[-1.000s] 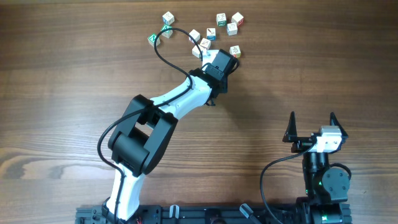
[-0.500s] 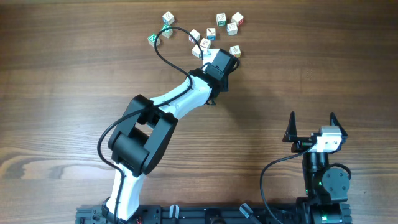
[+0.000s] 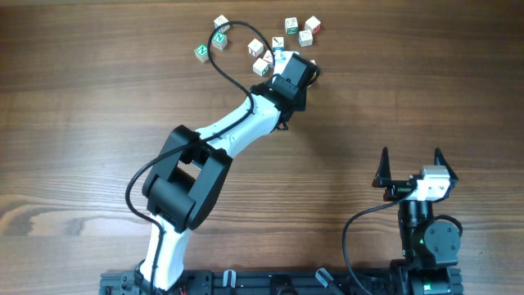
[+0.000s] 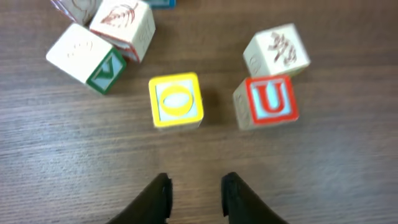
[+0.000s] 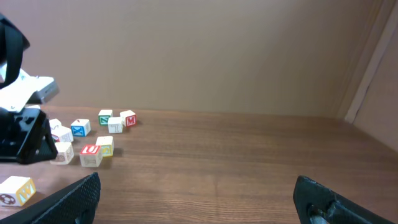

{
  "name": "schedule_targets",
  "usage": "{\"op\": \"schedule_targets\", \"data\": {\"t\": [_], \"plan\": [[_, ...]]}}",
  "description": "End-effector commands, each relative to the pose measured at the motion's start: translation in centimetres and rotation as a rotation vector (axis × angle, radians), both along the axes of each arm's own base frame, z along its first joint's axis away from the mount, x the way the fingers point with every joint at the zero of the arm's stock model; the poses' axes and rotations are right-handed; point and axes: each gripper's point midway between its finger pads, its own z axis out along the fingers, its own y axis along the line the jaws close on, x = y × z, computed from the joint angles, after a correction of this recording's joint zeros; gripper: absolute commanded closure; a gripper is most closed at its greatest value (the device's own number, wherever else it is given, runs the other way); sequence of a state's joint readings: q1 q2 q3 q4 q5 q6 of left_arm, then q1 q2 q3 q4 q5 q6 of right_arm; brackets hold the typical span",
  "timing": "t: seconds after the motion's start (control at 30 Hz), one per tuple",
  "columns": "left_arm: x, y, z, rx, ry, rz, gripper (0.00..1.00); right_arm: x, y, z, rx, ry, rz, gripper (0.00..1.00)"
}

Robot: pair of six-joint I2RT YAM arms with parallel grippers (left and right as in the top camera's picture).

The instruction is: Form a horizontal line

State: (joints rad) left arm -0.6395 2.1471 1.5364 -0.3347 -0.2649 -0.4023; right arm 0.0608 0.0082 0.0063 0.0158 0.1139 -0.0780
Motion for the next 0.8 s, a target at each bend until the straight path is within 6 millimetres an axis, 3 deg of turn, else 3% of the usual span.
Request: {"op": "schedule_targets", "data": {"t": [0.0,0.07,0.3,0.6,0.77], "plan": [[0.6,-1.0,2.1,-0.055,-0.036,0.006,0.89,0.0,-0.3,0.0,-0.012,0.000,-0.018,0.00],[0.5,-1.0,1.9,-0.080,-0.022,0.028,0.96,0.0,-0.3,0.0,-0.012,0.000,-0.018,0.00],[0.9,-1.0,2.1,-0.116,-0.033,0.069,0.96,0.0,-0.3,0.0,-0.012,0.000,-0.018,0.00],[0.6,0.4,-1.2,-0.052,0.031,0.090,0.96,0.0,-0.3,0.0,-0.012,0.000,-0.018,0.00],[0.5,1.1,-1.7,-0.035,0.048,0.101,0.96,0.0,-0.3,0.0,-0.012,0.000,-0.018,0.00]]}}
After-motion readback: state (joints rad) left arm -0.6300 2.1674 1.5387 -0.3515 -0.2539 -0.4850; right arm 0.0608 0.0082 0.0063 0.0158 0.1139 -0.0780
